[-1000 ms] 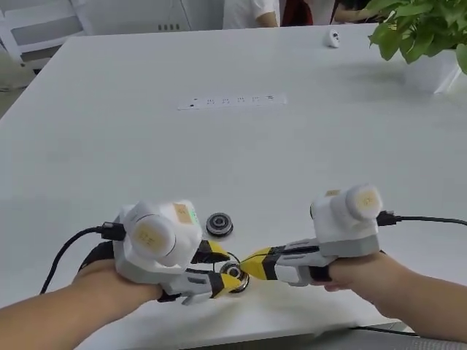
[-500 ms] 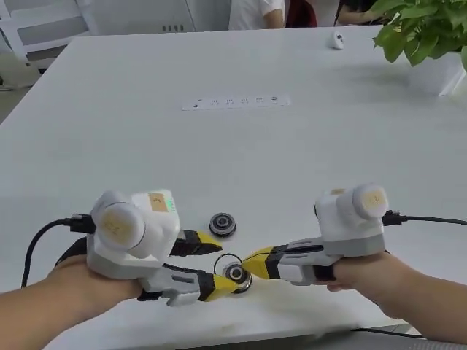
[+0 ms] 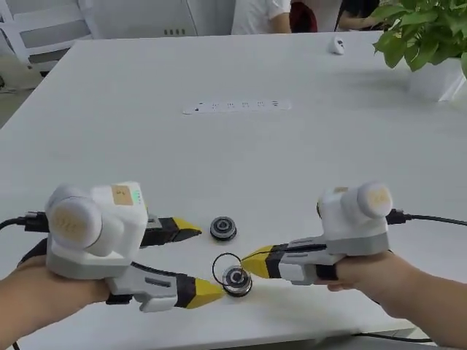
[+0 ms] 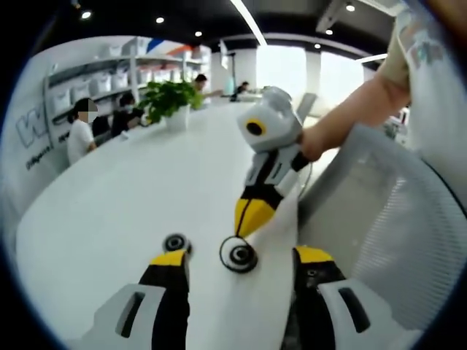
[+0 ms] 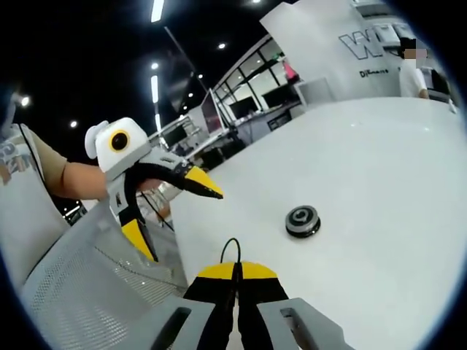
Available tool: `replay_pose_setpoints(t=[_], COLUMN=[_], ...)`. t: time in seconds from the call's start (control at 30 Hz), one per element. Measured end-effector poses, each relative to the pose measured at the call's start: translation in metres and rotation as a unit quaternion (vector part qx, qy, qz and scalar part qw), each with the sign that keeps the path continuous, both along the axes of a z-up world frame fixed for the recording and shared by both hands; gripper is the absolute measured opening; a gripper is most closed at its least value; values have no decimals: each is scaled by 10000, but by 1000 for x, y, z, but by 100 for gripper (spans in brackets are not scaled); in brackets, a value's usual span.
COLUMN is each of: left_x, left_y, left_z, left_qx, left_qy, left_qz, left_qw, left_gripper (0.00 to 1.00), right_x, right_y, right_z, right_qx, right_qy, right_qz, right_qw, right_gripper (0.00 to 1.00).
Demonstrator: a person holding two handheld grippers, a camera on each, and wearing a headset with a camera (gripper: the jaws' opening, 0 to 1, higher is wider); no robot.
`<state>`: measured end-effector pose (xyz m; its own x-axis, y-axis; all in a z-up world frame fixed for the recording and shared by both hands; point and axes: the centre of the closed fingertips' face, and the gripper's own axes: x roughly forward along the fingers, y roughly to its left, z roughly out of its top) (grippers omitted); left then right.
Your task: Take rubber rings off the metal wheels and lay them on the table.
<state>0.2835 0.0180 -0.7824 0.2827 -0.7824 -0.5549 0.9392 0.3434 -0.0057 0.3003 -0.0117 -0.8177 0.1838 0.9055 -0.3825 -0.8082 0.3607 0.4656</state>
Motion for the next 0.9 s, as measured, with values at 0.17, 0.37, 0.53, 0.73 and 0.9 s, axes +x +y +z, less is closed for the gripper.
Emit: replay_pose_setpoints(t=[0.17,0.37,0.53,0.73,0.9], left_x=[-4,-5,-5,-3,-6], left_y=[9,22,35,48,58], left_z=[2,7,9,15,14], left_qx=[18,-72,-91,-200,-141], left_qy=[-22,27,32,15,27], left_qz=[37,231,417,702,754], left_qw=[10000,9997,9991,9973,9971], left_gripper=[62,67,70,73,74], right_x=[3,5,8,11,13], right_y=[3,9,16,27,37], right_z=[9,14,17,20,18], right_qx=[60,65,15,-48,-126], right_qy=[-52,-105,-173,-245,-280], right_qz=[17,110,234,397,533], right_qw=[10000,9999,9996,9989,9981], right_gripper=[0,0,0,0,0])
